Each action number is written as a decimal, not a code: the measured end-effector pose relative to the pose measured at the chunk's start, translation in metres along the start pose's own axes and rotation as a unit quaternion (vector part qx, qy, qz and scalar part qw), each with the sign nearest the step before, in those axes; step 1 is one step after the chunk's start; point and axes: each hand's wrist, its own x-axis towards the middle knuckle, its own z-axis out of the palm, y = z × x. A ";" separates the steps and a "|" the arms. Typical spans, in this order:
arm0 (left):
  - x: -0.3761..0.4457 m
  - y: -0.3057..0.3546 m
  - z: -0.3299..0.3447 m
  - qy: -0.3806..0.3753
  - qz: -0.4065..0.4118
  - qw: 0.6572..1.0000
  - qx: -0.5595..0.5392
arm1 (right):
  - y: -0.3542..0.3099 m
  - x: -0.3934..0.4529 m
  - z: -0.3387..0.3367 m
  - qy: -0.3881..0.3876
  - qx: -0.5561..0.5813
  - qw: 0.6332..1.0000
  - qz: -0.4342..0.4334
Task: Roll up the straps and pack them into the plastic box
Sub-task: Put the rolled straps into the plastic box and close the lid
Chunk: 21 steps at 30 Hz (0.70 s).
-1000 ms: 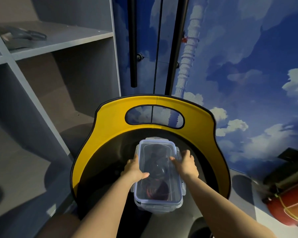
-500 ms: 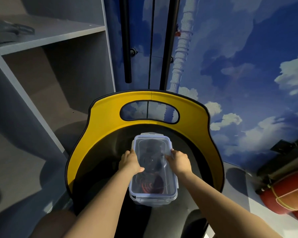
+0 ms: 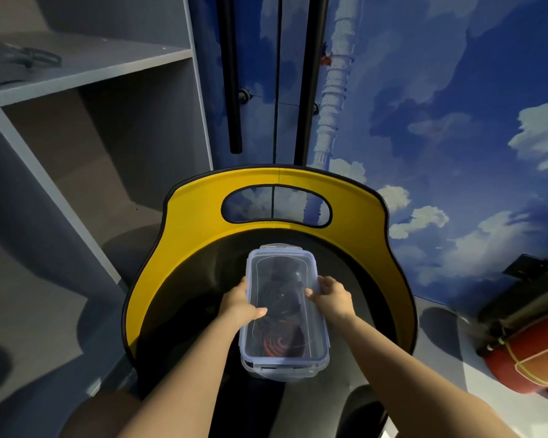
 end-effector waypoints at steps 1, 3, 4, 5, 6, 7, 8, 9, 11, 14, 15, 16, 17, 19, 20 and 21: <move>-0.002 0.002 0.000 0.001 0.010 1.000 0.018 | -0.001 -0.002 0.001 0.004 -0.004 1.000 -0.006; -0.007 0.007 0.001 0.013 0.025 0.996 0.085 | -0.004 -0.007 0.003 0.009 -0.018 1.000 -0.017; -0.012 0.011 0.002 0.026 0.030 0.990 0.137 | -0.005 -0.010 0.003 0.009 -0.023 0.999 -0.022; -0.017 0.015 0.003 0.044 0.039 0.979 0.195 | -0.005 -0.012 0.004 0.008 -0.024 0.999 -0.024; -0.022 0.019 0.005 0.060 0.045 0.967 0.243 | -0.005 -0.014 0.004 0.008 -0.027 0.999 -0.026; -0.026 0.021 0.007 0.070 0.050 0.960 0.265 | -0.006 -0.015 0.003 0.009 -0.034 0.999 -0.027; -0.029 0.021 0.007 0.070 0.052 0.960 0.266 | -0.007 -0.017 0.003 0.011 -0.048 0.998 -0.029; -0.031 0.021 0.007 0.064 0.054 0.963 0.258 | -0.009 -0.018 0.003 0.014 -0.064 0.997 -0.030; -0.032 0.018 0.008 0.047 0.062 0.966 0.248 | -0.012 -0.021 0.002 0.015 -0.080 0.996 -0.027; -0.036 0.015 0.011 0.027 0.074 0.963 0.259 | -0.012 -0.025 0.000 0.011 -0.080 0.996 -0.025; -0.037 0.015 0.012 0.025 0.073 0.962 0.261 | -0.011 -0.026 -0.001 0.012 -0.079 0.996 -0.028; -0.038 0.015 0.012 0.022 0.068 0.963 0.258 | -0.010 -0.027 -0.002 0.014 -0.081 0.996 -0.030; -0.037 0.014 0.012 0.017 0.062 0.966 0.252 | -0.010 -0.028 -0.004 0.013 -0.083 0.996 -0.029; -0.036 0.012 0.011 0.009 0.053 0.970 0.239 | -0.008 -0.026 -0.005 0.006 -0.088 0.996 -0.022; -0.036 0.011 0.010 0.008 0.052 0.971 0.235 | -0.007 -0.024 -0.006 0.001 -0.095 0.995 -0.016; -0.035 0.010 0.010 0.009 0.050 0.971 0.234 | -0.006 -0.022 -0.005 -0.002 -0.103 0.995 -0.011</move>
